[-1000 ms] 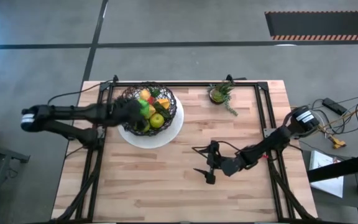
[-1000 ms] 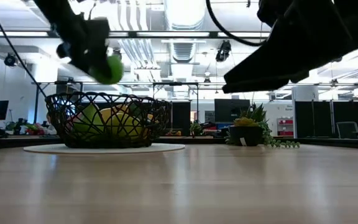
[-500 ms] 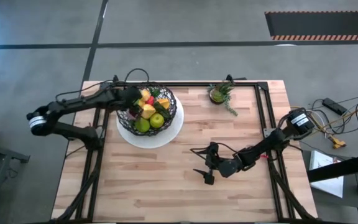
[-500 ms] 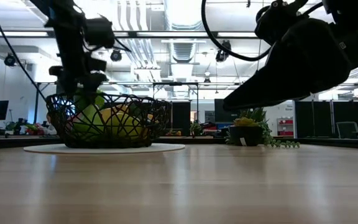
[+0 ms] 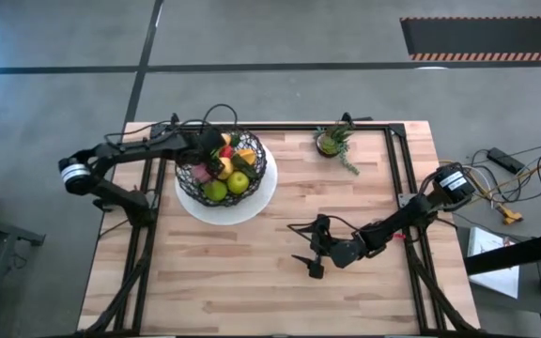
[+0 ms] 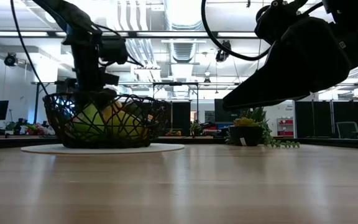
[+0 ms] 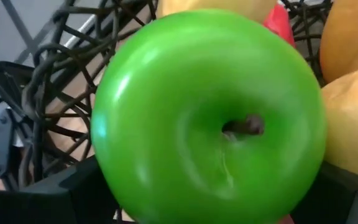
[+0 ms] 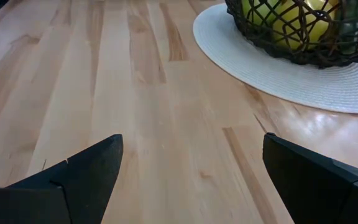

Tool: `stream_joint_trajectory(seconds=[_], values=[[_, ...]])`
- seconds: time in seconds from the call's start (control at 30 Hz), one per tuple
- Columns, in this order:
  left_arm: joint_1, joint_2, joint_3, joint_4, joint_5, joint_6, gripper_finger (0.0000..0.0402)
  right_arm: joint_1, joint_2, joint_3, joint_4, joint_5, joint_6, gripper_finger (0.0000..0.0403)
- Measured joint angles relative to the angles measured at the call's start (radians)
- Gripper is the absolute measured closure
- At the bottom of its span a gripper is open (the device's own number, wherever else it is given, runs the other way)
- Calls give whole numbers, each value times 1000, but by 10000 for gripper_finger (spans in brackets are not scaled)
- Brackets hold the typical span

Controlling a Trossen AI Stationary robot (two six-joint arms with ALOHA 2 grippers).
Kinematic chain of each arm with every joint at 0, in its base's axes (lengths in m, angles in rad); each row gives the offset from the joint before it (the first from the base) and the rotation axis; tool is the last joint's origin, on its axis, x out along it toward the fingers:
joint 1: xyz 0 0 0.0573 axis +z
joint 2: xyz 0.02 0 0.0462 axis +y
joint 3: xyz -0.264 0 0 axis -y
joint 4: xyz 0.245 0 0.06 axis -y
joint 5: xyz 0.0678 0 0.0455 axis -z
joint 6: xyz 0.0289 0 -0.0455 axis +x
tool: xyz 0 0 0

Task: Build produce basket
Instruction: Put the green apple into the wire basket, then return to Home Position

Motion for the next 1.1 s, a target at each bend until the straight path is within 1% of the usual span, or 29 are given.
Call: stream_joint_trajectory(seconds=[0.1,0.17,0.4,0.5,0.63,0.73,0.8,0.9,1.0,1.1], values=[[13,-25,2,-4,43,5,37,0,0,0,0,0,0,35],[19,-48,8,-6,51,7,30,0,0,0,0,0,1,35],[21,-163,27,-95,46,9,27,0,0,0,0,0,1,35],[21,-220,27,-137,22,7,26,0,0,0,0,0,1,35],[20,-294,26,-184,19,-1,26,0,0,0,0,0,6,35],[3,-357,17,-186,22,-28,26,0,-2,0,-10,35,37,35],[-22,-398,11,-190,22,-48,26,0,-9,0,-30,67,63,35],[-87,-458,-5,-191,25,-91,27,0,-24,0,-91,70,89,35],[-199,-504,-31,-176,27,-145,27,5,-49,0,-166,46,129,35],[-352,-527,-67,-135,23,-209,27,28,-84,0,-220,20,130,35]])
